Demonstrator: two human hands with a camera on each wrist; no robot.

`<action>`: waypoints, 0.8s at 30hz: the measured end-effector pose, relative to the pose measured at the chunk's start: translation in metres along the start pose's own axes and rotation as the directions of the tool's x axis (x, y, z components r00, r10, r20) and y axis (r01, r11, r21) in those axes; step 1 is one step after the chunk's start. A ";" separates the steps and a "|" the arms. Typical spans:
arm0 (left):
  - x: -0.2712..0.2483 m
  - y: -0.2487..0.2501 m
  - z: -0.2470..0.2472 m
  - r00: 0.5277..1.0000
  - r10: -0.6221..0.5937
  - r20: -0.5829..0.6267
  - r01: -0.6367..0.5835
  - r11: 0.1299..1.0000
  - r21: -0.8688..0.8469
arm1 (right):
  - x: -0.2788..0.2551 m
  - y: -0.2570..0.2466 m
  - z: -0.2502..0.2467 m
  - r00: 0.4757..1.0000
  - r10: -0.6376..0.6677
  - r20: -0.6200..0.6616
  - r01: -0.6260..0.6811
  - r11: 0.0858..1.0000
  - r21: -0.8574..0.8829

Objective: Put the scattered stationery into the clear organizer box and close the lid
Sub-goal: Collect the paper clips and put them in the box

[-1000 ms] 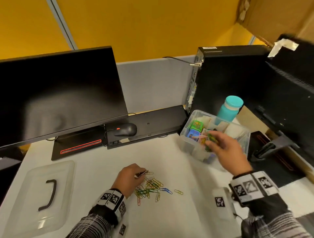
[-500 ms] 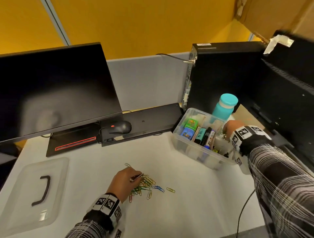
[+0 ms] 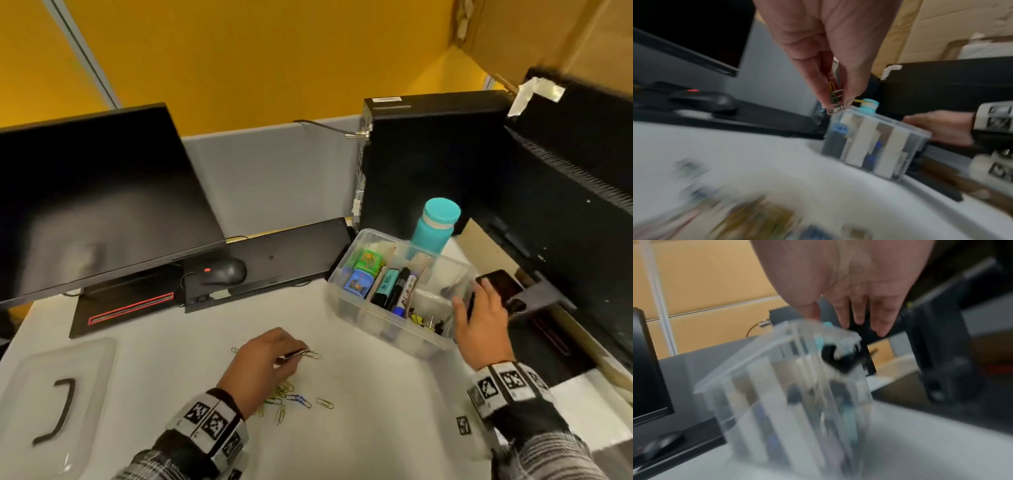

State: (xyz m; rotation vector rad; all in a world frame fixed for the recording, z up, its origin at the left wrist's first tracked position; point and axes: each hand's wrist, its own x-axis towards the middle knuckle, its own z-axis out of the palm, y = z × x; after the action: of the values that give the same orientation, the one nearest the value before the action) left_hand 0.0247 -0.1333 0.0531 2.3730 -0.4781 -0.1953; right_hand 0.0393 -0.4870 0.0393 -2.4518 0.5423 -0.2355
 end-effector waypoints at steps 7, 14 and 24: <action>0.131 0.124 0.030 0.937 0.340 0.082 -0.348 0.931 0.114 | -0.009 0.017 0.021 0.999 0.039 0.014 -0.041 0.985 0.169; 0.227 0.186 0.098 0.948 0.102 0.302 -0.206 0.918 0.338 | -0.010 0.013 0.018 0.996 0.070 0.059 -0.080 0.981 0.175; 0.249 0.175 0.123 0.883 -0.020 0.469 -0.202 0.885 0.419 | -0.013 0.007 0.012 0.992 0.079 0.100 -0.096 0.979 0.179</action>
State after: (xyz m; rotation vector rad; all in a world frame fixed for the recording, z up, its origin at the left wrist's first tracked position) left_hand 0.1710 -0.4266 0.0756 2.7542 -0.9554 -0.6835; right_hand 0.0282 -0.4806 0.0251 -2.2427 0.5612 -0.1284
